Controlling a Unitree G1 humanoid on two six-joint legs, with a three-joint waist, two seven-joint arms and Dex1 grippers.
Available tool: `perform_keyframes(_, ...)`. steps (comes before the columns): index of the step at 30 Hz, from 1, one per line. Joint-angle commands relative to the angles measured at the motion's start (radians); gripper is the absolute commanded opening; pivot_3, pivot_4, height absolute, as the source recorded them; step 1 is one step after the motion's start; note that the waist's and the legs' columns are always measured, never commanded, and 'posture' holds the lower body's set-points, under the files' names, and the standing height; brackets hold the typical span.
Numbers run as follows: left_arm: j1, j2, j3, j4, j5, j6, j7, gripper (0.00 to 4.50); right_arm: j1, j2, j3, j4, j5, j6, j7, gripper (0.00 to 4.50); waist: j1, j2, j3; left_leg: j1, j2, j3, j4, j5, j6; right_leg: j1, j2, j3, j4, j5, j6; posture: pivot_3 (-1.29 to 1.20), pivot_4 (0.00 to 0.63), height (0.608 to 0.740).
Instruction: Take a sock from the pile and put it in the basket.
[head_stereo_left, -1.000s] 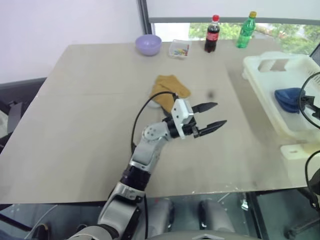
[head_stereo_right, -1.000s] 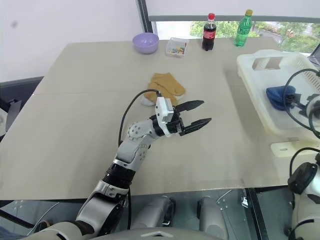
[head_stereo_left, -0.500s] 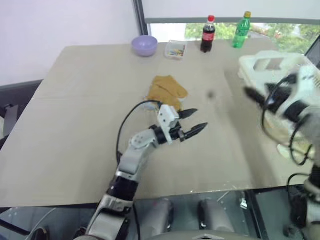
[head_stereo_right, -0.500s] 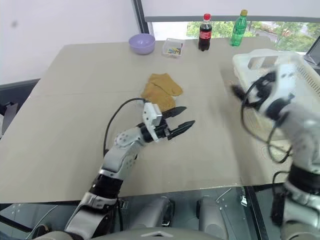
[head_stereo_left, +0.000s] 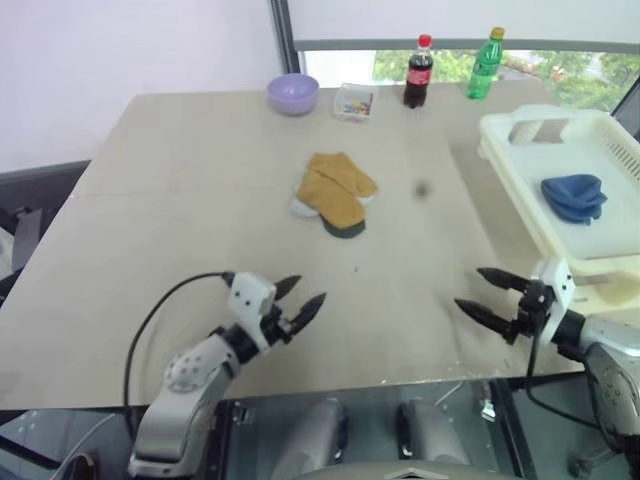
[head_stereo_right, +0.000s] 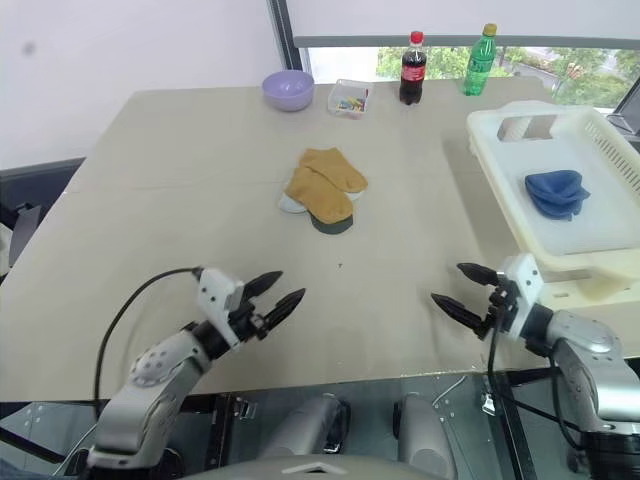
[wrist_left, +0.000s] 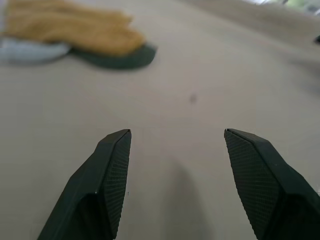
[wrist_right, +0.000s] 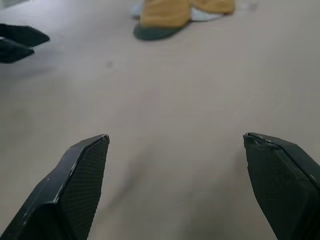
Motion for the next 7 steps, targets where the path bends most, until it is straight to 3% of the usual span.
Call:
perform_keyframes(1, 0.062, 0.007, 0.035, -0.064, 0.009, -0.049, 0.013, 3.17, -0.019, -0.025, -0.031, 0.018, 0.045, -0.041, 0.07, 4.41, 0.001, 0.0, 0.0, 0.0, 0.0, 0.0, 0.0, 0.0, 0.0, 0.0, 0.0, 0.0, 0.0, 0.0, 0.0, 0.0, 0.15, 0.74)
perform_keyframes(7, 0.117, 0.011, 0.074, -0.1, -0.003, -0.082, 0.027, 3.17, -0.046, -0.059, -0.024, 0.113, 0.031, -0.094, 0.14, 4.41, 0.003, -0.001, 0.0, -0.001, 0.0, 0.0, 0.0, 0.0, 0.0, 0.001, -0.001, -0.001, -0.004, 0.0, 0.0, 0.0, 0.15, 0.74)
